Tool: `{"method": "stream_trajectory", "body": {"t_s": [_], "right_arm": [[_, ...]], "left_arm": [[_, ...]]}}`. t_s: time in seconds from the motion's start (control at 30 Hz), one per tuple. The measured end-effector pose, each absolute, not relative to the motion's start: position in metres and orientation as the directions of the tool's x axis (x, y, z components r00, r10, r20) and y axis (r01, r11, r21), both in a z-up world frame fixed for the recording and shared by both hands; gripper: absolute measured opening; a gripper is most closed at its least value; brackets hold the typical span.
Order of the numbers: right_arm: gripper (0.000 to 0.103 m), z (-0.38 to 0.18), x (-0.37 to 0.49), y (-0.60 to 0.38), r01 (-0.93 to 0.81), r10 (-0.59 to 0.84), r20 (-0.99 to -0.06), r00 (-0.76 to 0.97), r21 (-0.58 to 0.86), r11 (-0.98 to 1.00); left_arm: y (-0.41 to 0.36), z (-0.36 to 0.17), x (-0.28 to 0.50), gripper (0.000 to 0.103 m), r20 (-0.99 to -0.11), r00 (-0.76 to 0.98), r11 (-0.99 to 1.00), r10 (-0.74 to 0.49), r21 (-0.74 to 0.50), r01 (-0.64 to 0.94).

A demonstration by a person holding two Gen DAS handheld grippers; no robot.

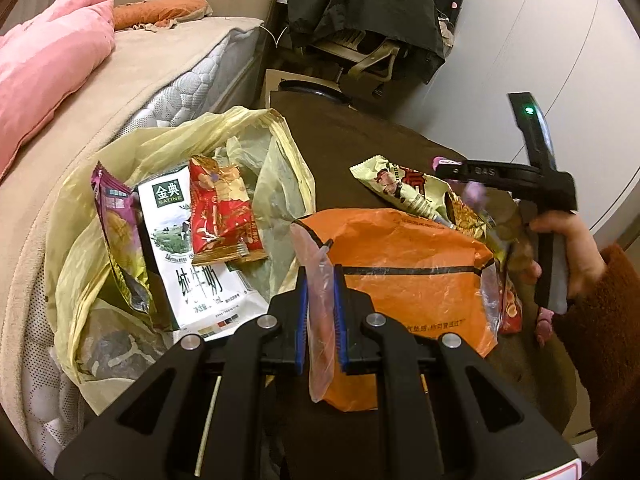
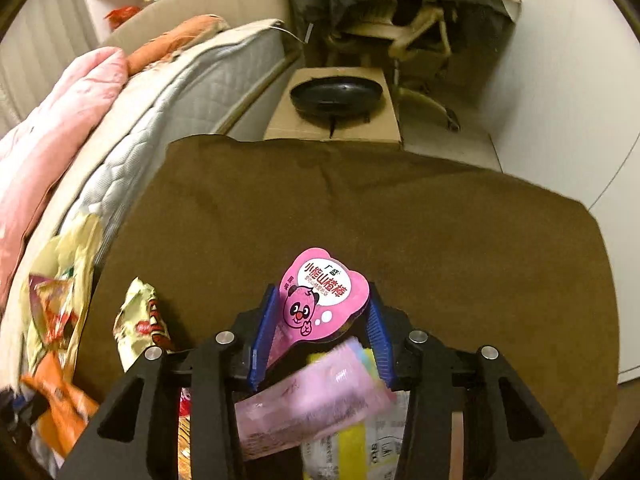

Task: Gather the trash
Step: 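Grasp the pink heart-shaped wrapper with the right gripper while the left holds the orange bag, then carry the orange bag and pink wrapper over the yellow trash bag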

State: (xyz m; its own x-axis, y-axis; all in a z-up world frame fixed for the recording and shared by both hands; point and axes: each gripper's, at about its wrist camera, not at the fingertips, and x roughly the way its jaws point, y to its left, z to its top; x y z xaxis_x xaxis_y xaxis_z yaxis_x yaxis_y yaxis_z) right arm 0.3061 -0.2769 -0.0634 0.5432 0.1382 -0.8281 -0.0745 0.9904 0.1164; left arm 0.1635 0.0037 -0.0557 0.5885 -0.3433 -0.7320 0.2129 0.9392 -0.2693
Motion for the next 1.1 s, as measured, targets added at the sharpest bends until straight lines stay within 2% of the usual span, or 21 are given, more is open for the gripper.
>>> {"method": "stream_trajectory", "body": {"t_s": [0.3,0.7,1.1], "right_arm": [[0.04,0.007,0.251,-0.292,-0.095,0.138,-0.719,0.681,0.101,0.99],[0.04,0.055,0.197,-0.267,-0.182,0.159,-0.63,0.76,0.028,0.983],[0.04,0.07,0.189,-0.214,-0.302,0.269,-0.586,0.764,0.043,0.952]], "left_arm": [[-0.001,-0.037,0.153,0.011,-0.701,0.616,0.933,-0.36,-0.279,0.227],[0.016,0.009,0.141,0.011,-0.635,0.699,0.944,-0.328,-0.253,0.213],[0.094,0.026,0.15,0.011,-0.62,0.777,0.986,-0.111,-0.168,0.007]]}}
